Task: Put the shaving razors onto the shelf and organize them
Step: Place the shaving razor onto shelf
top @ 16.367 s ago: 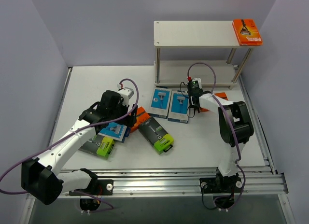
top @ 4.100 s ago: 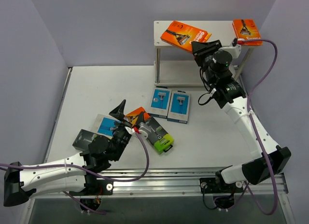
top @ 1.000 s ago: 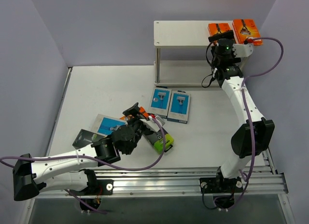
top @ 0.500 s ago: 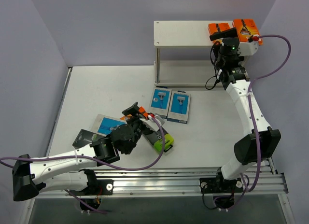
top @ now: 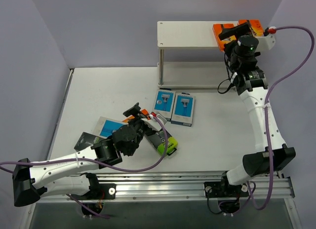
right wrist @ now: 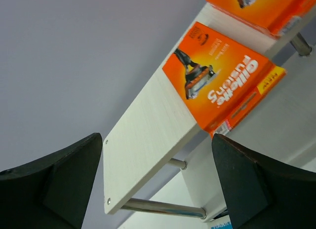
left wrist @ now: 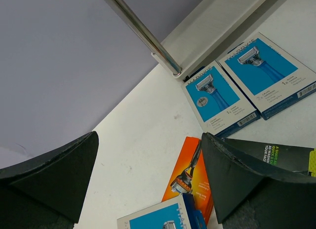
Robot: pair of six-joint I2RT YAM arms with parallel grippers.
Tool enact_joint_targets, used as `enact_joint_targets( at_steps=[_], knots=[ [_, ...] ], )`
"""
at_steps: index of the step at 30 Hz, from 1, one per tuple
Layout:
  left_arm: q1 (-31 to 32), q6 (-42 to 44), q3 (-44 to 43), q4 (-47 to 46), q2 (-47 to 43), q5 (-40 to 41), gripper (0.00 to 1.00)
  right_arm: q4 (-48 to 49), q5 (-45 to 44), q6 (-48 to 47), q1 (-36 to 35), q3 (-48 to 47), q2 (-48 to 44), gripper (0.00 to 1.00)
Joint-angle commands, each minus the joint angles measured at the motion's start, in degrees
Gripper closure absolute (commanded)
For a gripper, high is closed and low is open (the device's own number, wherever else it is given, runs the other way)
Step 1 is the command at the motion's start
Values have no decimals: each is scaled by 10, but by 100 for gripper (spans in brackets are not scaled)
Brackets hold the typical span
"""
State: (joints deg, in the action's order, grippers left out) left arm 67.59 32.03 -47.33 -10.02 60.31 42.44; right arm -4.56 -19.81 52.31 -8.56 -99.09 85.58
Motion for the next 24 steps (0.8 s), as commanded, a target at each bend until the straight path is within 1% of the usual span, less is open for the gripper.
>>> enact_joint_targets(
  at_steps=[1, 2, 3, 4, 5, 6, 7, 8, 9, 10, 12, 13, 15, 24],
  knots=[
    [-4, -11, -23, -10, -3, 8, 6, 21, 58, -96, 1, -92, 12, 14],
    [-4, -12, -23, -10, -2, 7, 6, 4, 72, -143, 1, -121, 42, 16],
    [-4, -13, -23, -10, 0, 7, 6, -5, 105, -169, 1, -152, 61, 19],
    [-4, -14, -23, -9, 1, 6, 6, -18, 121, -193, 0, -220, 79, 20],
    [-4, -14, -23, -9, 2, 6, 6, -55, 138, -217, 1, -260, 122, 22],
    [-4, -14, -24, -8, 4, 5, 6, -76, 154, -266, 1, -303, 148, 24],
    [-5, -14, -24, -8, 4, 5, 6, -98, 175, -287, 0, -345, 171, 24],
    [-6, -14, -24, -8, 5, 5, 6, -118, 183, -307, 0, -422, 213, 25],
    [-7, -14, -23, -8, 5, 5, 6, -144, 192, -348, 1, -451, 230, 25],
    [-9, -14, -22, -8, 5, 3, 6, -151, 193, -364, 1, -469, 241, 25],
    [-10, -13, -21, -11, 6, 0, 6, -143, 193, -393, 1, -466, 251, 23],
    [-11, -12, -20, -11, 7, -1, 6, -139, 189, -419, 1, -458, 251, 21],
    [-12, -12, -19, -12, 10, -2, 6, -121, 180, -443, 0, -427, 247, 19],
    [-20, -20, -24, -3, 24, -17, 6, -139, 141, -558, -1, -421, 276, 18]
  ],
)
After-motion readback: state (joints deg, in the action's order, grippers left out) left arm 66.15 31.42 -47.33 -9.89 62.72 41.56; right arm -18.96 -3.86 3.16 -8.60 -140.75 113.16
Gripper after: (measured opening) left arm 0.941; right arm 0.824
